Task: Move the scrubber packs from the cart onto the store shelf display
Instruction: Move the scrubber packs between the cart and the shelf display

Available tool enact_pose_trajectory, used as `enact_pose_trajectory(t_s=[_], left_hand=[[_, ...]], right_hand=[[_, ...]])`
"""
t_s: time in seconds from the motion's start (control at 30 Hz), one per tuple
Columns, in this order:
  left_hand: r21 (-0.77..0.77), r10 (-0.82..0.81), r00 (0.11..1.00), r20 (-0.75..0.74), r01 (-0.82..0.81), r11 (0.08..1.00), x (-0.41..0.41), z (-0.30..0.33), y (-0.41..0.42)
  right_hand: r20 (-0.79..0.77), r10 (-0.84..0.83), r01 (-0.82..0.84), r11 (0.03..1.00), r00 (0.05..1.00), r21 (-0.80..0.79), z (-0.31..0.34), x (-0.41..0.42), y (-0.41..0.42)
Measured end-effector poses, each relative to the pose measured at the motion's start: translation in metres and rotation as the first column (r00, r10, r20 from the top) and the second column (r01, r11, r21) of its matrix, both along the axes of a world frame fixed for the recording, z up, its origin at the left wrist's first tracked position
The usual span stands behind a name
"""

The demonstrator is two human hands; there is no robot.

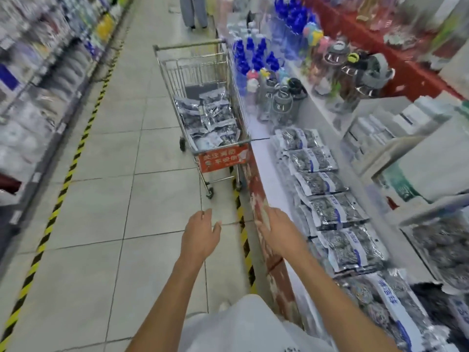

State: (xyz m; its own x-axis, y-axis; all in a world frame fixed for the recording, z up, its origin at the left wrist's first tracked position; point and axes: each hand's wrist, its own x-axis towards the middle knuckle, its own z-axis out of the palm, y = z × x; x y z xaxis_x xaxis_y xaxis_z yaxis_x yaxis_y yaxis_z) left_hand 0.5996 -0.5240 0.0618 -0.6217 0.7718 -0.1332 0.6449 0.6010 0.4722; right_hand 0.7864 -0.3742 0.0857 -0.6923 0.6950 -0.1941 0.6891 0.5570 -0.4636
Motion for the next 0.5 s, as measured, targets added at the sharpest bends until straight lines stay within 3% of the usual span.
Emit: enact_pose_trajectory(t_s=[0.27,0.5], left_hand=[[-0.015,0.093,0.993,0.075,-0.092,0.996,-0.07,-0.007,0.039],[-0.042,0.116,0.988,0.104,-0.112,0.993,-0.154,-0.016,0.121]], right_hand=[[0.018,0.021,-0.021,1.0,1.0,-0.01,-0.023,-0.088,0.061],[0.065,0.022,-0.015,0.994,0.998,-0.11,-0.055,-0.168,0.139]])
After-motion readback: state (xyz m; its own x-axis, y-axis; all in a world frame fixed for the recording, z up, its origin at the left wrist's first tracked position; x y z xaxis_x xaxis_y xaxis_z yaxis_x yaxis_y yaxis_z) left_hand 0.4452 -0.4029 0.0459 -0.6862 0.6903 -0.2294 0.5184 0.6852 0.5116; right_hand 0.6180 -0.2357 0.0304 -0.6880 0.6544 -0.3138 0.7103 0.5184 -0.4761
